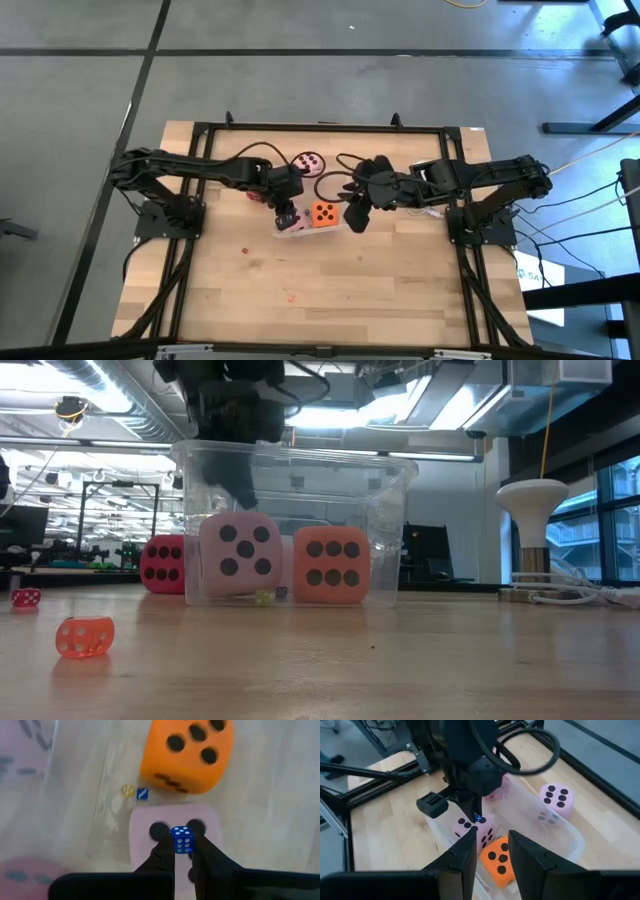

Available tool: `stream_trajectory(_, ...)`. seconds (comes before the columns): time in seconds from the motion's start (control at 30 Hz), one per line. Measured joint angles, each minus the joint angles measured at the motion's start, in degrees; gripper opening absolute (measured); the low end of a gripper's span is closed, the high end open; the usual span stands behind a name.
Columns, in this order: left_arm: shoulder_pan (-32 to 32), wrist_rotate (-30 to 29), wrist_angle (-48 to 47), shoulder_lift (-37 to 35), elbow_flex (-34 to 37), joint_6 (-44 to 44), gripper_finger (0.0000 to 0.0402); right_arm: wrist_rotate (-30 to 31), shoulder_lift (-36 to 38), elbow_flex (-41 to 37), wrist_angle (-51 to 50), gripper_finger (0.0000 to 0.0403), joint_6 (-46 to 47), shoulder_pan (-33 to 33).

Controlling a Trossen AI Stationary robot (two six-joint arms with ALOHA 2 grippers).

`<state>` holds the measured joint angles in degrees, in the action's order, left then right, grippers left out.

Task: Pick & Place Dice
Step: Put the small blue dice into the transparent bin, then put the small red dice into the transparent bin

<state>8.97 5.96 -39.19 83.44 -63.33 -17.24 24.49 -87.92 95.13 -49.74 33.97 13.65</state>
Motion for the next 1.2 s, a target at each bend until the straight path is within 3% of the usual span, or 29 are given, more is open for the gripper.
stream_trajectory(0.53, 0.24, -1.49, 2.51, -0.18, 0.0, -7.26, 0.0024, -0.12, -3.24, 0.02, -0.29, 0.0112, -6.19, 0.01)
stream_trajectory(0.9, 0.28, -1.5, 2.45, -0.18, 0.0, -10.04, 0.0083, -0.06, -3.59, 0.0, -1.95, 0.0112, -3.6, 0.03)
stream_trajectory(1.2, 0.28, 0.04, 0.38, -1.26, 0.02, -8.26, 0.0148, 1.67, -2.93, 0.0, -15.02, 0.0112, -2.52, 0.33)
